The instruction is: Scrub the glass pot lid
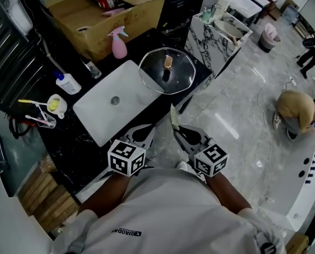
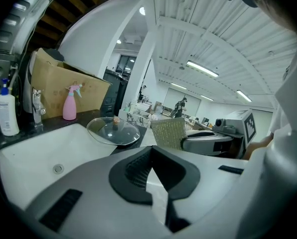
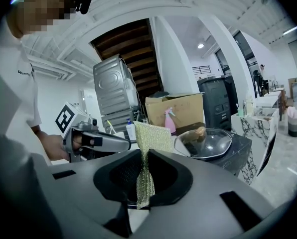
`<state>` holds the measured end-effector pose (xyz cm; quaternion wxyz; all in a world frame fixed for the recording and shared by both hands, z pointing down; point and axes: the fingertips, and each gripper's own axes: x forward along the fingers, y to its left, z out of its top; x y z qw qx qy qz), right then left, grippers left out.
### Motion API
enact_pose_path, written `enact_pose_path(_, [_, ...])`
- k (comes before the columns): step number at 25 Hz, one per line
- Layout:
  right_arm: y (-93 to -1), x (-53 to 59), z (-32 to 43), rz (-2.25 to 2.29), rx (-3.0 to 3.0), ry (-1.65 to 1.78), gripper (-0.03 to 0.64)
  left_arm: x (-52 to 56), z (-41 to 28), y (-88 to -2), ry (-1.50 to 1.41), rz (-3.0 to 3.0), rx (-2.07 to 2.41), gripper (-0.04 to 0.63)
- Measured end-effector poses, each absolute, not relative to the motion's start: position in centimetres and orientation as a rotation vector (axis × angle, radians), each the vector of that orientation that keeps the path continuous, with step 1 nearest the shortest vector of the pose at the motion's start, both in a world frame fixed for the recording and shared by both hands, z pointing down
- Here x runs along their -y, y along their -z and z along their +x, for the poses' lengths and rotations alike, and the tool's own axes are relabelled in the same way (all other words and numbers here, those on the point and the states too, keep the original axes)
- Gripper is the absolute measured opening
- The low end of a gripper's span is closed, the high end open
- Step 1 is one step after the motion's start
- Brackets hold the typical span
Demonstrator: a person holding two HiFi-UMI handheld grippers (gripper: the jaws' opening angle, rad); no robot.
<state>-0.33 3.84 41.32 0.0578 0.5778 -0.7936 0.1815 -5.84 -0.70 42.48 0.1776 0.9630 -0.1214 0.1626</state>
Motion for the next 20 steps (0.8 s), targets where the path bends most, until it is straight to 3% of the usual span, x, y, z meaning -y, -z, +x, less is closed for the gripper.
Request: enact_pose_path(20, [-41.29, -3.91, -1.20, 1.706, 2.424, -0.522, 0.075, 0.92, -6.58, -42.18, -0.444, 2.724, 0.382, 0.012])
